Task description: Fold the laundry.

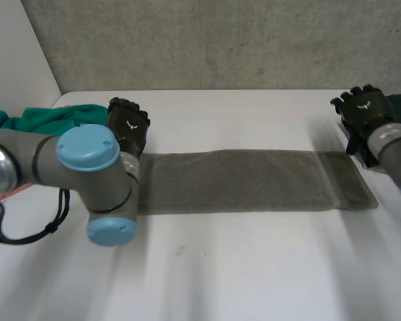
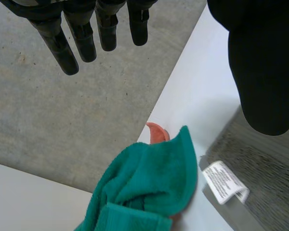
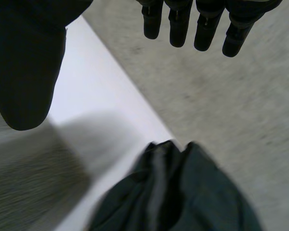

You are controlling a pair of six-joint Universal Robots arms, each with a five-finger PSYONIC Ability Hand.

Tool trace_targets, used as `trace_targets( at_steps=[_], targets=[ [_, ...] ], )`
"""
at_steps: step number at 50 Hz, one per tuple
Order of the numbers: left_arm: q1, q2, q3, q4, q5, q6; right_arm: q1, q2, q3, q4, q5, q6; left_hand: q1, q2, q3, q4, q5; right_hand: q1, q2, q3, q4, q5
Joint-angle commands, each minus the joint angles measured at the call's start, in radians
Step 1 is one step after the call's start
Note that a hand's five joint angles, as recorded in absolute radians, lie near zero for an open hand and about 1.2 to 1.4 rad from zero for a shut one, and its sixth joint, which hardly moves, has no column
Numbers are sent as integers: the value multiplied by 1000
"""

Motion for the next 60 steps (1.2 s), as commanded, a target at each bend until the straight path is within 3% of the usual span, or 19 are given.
trace_targets(
  at_steps=[1, 7, 16, 18, 19, 20, 26, 30, 36, 43, 50, 56, 60],
  targets=[
    [-2, 153, -203, 6, 12, -122, -117, -93, 160, 172, -150, 19, -13, -25, -31, -25, -46, 132, 149, 152, 150, 145],
    [-2, 196, -289, 6, 17, -243, -176, -77, 231, 185, -175, 16, -10, -22, -28, -22, -43, 200, 217, 220, 218, 213],
    [0, 196, -289, 6, 17, -249, -194, 27, 226, 149, -164, -59, -10, -22, -28, -22, -43, 305, 322, 325, 323, 318],
    [0, 196, -291, 6, 17, -249, -205, 44, 220, 148, -163, -78, -10, -22, -28, -22, -43, 682, 699, 702, 700, 695],
    [1, 196, -291, 6, 17, -249, -209, 47, 216, 145, -157, -85, -10, -22, -28, -22, -43, 1088, 1105, 1108, 1106, 1101],
    [1, 197, -292, 6, 17, -249, -213, 45, 208, 139, -144, -88, -10, -22, -28, -22, -43, 1161, 1178, 1181, 1179, 1174],
    [0, 241, -305, 4, 17, -249, -283, -17, 248, -56, 82, -125, -7, -19, -25, -20, -40, 1162, 1179, 1182, 1180, 1175],
    [-2, 278, -320, 6, 17, -254, -297, -120, 292, -69, 113, -261, -10, -22, -28, -22, -43, 1162, 1179, 1182, 1180, 1175],
    [1, 308, -338, 4, 17, -255, -277, -157, 312, -84, 127, -398, -10, -22, -28, -22, -43, 1162, 1179, 1182, 1180, 1175],
    [9, 344, -372, 4, 17, -255, 36, -172, 259, -142, 97, -361, -10, -22, -28, -22, -43, 1162, 1179, 1182, 1180, 1175],
    [35, 393, -412, 4, 18, -257, 358, -153, 249, -289, -67, -365, -13, -25, -31, -25, -46, 1162, 1179, 1182, 1180, 1175],
    [49, 403, -440, 4, 31, -257, 576, 2, 204, -383, -195, -372, -10, -22, -28, -22, -43, 1162, 1179, 1182, 1180, 1175],
    [49, 401, -449, 6, 34, -258, 639, 99, 180, -382, -218, -377, -10, -22, -28, -22, -43, 1162, 1179, 1182, 1180, 1175]
  ],
)
